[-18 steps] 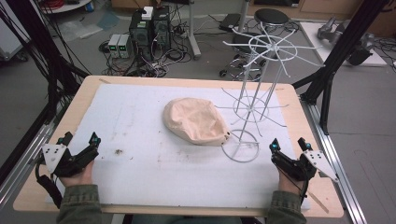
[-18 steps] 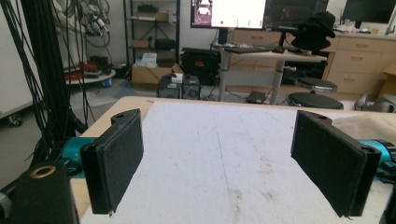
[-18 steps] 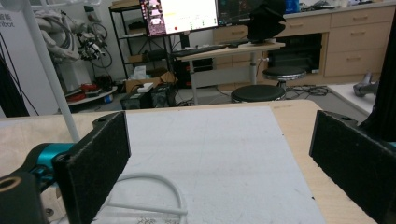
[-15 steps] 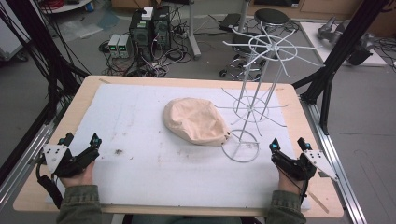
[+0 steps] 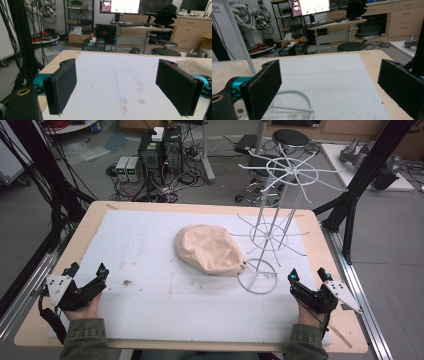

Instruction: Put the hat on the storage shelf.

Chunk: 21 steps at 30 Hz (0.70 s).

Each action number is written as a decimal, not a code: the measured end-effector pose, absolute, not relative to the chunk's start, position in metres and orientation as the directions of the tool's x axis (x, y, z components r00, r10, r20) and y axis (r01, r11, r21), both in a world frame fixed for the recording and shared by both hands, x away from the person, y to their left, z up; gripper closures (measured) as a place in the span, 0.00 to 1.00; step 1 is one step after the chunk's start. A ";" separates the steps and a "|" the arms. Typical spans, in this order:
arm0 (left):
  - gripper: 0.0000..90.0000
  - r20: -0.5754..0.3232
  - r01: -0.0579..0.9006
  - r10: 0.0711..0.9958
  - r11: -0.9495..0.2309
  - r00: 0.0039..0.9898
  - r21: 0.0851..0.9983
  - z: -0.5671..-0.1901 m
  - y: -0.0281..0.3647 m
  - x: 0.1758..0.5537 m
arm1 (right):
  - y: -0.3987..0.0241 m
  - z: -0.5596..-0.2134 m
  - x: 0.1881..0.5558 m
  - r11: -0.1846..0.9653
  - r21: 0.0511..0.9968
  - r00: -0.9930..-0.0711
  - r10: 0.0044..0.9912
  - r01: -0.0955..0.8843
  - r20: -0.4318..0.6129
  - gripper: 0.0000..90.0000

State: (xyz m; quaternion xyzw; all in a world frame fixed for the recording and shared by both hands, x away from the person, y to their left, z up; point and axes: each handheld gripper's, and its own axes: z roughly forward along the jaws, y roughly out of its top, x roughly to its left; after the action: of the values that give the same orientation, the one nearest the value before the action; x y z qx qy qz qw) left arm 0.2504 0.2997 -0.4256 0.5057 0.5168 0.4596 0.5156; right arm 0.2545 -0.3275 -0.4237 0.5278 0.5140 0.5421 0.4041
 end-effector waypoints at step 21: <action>0.19 -0.007 0.028 0.997 0.005 0.082 1.000 -0.402 0.290 0.254 | -0.327 -0.425 0.257 -0.138 0.983 -0.121 0.981 0.118 0.153 0.05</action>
State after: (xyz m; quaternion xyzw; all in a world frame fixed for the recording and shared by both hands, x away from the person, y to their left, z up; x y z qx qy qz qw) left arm 0.2542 0.2900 -0.4019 0.5255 0.4873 0.4705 0.5148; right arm 0.2567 -0.3265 -0.4248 0.5282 0.5200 0.5387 0.4004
